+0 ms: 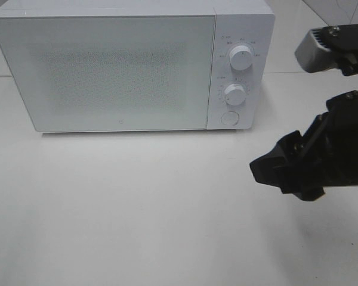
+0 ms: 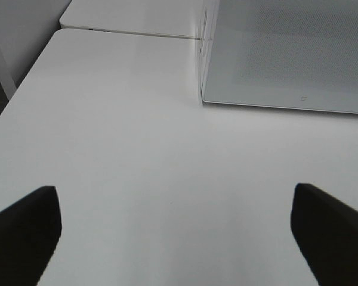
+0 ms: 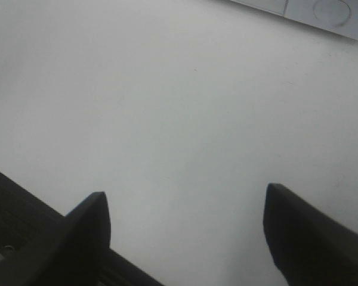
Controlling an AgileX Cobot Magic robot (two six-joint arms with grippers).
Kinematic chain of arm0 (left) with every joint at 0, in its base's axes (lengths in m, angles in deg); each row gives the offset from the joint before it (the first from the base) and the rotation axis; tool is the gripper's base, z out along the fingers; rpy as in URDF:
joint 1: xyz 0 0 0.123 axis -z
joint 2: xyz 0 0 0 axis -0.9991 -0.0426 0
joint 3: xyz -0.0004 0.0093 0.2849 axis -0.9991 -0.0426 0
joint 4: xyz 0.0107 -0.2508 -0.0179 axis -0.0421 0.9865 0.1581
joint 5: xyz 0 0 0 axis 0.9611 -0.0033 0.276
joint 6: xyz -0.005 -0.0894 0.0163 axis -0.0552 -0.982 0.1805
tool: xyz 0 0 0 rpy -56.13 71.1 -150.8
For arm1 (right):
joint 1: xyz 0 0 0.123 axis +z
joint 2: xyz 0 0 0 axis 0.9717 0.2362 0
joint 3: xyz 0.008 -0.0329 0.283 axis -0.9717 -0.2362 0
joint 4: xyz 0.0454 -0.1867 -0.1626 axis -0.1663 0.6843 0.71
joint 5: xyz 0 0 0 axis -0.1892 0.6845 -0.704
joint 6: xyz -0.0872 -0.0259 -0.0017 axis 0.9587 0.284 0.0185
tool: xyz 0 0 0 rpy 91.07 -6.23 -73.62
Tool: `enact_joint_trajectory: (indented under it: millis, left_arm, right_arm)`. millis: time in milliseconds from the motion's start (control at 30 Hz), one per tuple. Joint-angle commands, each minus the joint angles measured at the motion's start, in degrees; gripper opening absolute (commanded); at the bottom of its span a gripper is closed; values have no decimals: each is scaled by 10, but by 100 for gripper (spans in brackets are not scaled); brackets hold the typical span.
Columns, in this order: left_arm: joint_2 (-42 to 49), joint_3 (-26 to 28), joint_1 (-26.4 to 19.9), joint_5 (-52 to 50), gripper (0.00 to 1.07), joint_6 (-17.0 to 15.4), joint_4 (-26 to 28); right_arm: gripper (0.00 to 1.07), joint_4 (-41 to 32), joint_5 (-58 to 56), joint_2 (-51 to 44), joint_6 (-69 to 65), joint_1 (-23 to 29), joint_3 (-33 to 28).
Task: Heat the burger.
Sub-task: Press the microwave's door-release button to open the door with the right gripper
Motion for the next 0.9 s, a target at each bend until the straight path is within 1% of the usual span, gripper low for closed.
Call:
enact_joint_trajectory:
  millis: [33, 67, 133, 167, 200, 233, 267, 300, 333, 367, 400, 433, 467, 533, 567, 600, 633, 700, 733, 767, 833, 867, 900]
  left_arm:
    - [12, -2, -2, -3, 102, 1, 1]
    - [12, -2, -2, -3, 102, 1, 1]
    - [12, -2, -2, -3, 102, 1, 1]
    - [12, -2, -2, -3, 102, 1, 1]
    - [12, -2, -2, -3, 102, 1, 1]
    - [12, -2, -2, -3, 102, 1, 1]
    - [12, -2, -2, -3, 102, 1, 1]
    - [12, -2, -2, -3, 102, 1, 1]
    - [12, -2, -2, -3, 102, 1, 1]
    - [12, -2, -2, -3, 102, 1, 1]
    - [12, -2, -2, -3, 102, 1, 1]
    - [12, -2, -2, -3, 102, 1, 1]
    - [12, -2, -2, -3, 102, 1, 1]
    - [12, -2, -2, -3, 102, 1, 1]
    - [12, -2, -2, -3, 102, 1, 1]
    - [12, -2, -2, -3, 102, 1, 1]
    - [12, -2, -2, -3, 102, 1, 1]
    - [12, -2, -2, -3, 102, 1, 1]
    - [12, -2, -2, -3, 102, 1, 1]
    - [12, -2, -2, -3, 102, 1, 1]
    - [12, -2, -2, -3, 102, 1, 1]
    - [12, -2, -2, -3, 102, 1, 1]
    - [12, -2, -2, -3, 102, 1, 1]
  right_arm:
    - [68, 58, -60, -44, -45, 1, 5]
    - [68, 83, -89, -70, -60, -2, 5]
    - [68, 86, -101, -81, -64, -7, 5]
    - [68, 85, -121, -104, -64, -32, 5]
    - [68, 85, -121, -104, -64, -32, 5]
    - [68, 84, -131, -117, -64, -50, 5]
    - [68, 84, -149, -143, -63, -87, 5]
    - [68, 84, -149, -143, -63, -87, 5]
    - [68, 84, -156, -157, -60, -108, 5]
    - [68, 84, -169, -187, -52, -144, 4]
    - [68, 84, -169, -187, -52, -144, 4]
    - [68, 84, -176, -216, -45, -169, -2]
    - [68, 84, -176, -216, -45, -169, -2]
    - [68, 84, -183, -266, -44, -195, -21]
    - [68, 84, -183, -266, -44, -195, -21]
    - [68, 83, -187, -304, -44, -209, -40]
    - [68, 82, -192, -323, -44, -216, -49]
    - [68, 81, -195, -338, -44, -221, -56]
    - [68, 80, -191, -373, -44, -233, -62]
    - [68, 80, -191, -373, -44, -233, -62]
    - [68, 72, -190, -421, -44, -251, -62]
    - [68, 72, -190, -421, -44, -251, -62]
    - [68, 61, -195, -448, -44, -268, -61]
